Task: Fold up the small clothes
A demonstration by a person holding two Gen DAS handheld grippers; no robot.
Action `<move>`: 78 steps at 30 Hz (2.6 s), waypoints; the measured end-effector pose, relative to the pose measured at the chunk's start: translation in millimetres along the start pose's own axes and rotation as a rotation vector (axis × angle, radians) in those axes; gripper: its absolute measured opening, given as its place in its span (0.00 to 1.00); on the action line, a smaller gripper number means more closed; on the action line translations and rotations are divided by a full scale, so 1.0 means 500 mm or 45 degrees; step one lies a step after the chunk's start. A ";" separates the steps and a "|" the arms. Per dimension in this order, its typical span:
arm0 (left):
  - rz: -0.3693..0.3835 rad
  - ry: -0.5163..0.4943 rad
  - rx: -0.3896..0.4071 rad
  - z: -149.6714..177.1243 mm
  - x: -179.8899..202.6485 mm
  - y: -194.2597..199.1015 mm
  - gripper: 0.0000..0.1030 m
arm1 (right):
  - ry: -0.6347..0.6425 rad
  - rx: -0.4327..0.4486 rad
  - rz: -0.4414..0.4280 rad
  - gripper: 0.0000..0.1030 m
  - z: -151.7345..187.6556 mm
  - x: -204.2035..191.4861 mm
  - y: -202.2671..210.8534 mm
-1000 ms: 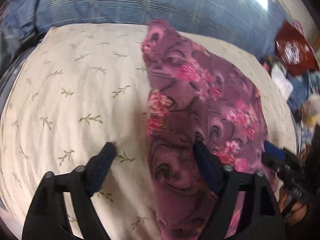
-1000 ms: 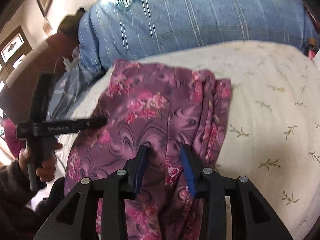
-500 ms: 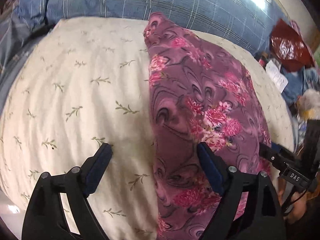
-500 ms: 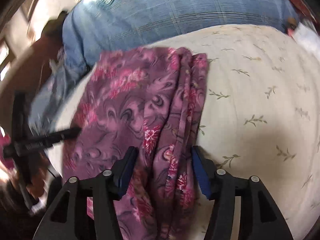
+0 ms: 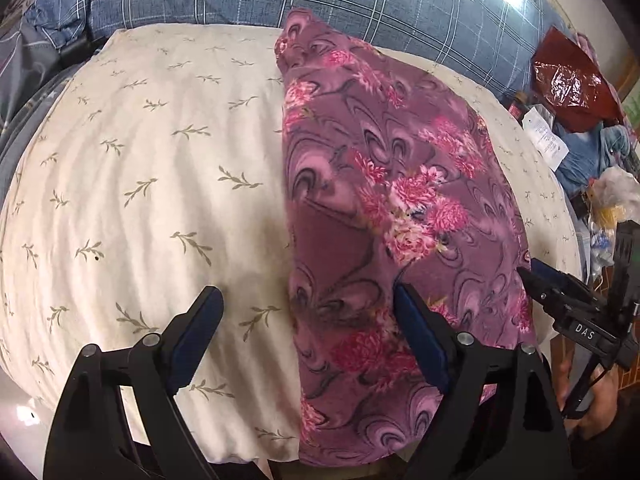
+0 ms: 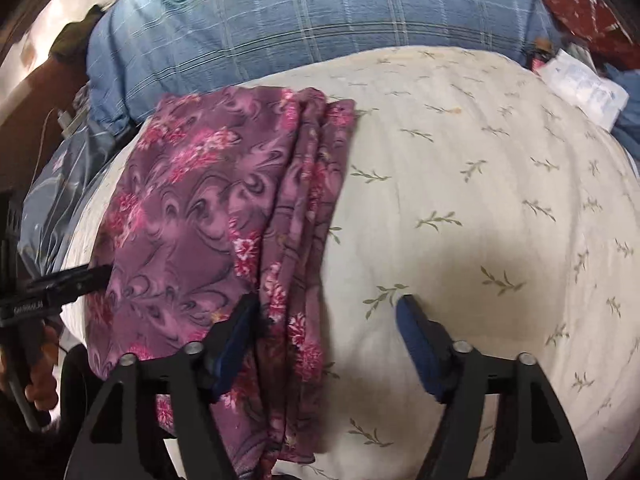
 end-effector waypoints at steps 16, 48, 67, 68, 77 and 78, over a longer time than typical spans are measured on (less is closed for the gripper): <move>-0.056 0.126 -0.059 0.031 -0.020 -0.008 1.00 | -0.144 0.001 0.020 1.00 0.016 0.038 -0.003; -0.231 -0.043 0.234 0.015 -0.029 0.086 1.00 | 0.100 0.317 0.326 1.00 -0.025 0.029 0.190; -0.471 -0.162 0.394 0.003 -0.097 0.199 1.00 | 0.271 0.220 0.225 1.00 -0.022 -0.046 0.178; -0.465 -0.191 0.394 0.007 -0.087 0.199 1.00 | 0.293 0.208 0.235 1.00 -0.020 -0.051 0.177; -0.329 -0.289 0.337 0.049 -0.008 0.195 1.00 | 0.273 0.163 0.222 1.00 0.015 -0.059 0.183; -0.318 -0.294 0.330 0.055 -0.003 0.195 1.00 | 0.271 0.161 0.221 1.00 0.018 -0.058 0.185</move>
Point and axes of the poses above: each gripper's, at about its wrist camera, not at the fingertips, and y roughly against the way its jaws point, x to its right, z to its underside, the point moved 8 cm from there along -y, roughly the way its jaws point, and after that the axes turned 14 degrees about x, right-handed, at the moved point
